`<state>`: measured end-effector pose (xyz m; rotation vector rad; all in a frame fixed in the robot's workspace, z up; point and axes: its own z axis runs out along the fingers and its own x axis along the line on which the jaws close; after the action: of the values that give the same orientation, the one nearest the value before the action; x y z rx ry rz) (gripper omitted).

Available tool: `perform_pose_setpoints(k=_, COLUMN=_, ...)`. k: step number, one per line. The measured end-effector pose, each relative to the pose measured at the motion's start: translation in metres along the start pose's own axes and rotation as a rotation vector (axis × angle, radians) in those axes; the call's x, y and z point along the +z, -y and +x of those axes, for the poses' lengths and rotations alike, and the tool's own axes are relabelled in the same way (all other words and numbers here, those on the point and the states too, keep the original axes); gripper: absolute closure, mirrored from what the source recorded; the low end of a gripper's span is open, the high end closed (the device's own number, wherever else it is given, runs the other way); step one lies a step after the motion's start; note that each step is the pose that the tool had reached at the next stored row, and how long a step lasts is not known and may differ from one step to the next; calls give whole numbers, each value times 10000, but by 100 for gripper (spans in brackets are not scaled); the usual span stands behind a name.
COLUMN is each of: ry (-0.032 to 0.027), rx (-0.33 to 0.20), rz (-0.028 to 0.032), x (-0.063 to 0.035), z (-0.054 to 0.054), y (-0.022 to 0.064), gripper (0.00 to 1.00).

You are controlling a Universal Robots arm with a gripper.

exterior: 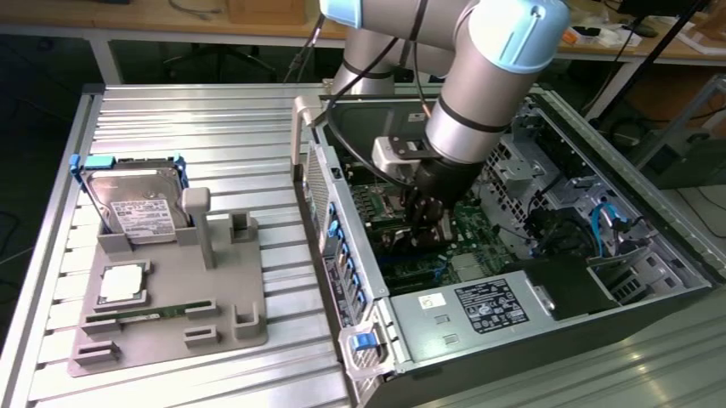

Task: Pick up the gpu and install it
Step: 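Insert the gpu into the slot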

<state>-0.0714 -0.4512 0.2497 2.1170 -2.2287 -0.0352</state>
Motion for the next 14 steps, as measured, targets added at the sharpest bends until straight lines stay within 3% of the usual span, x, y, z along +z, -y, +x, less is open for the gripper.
perform_pose_setpoints(k=14, ry=2, rx=30, rz=-1, x=1, z=34, y=7, gripper=73)
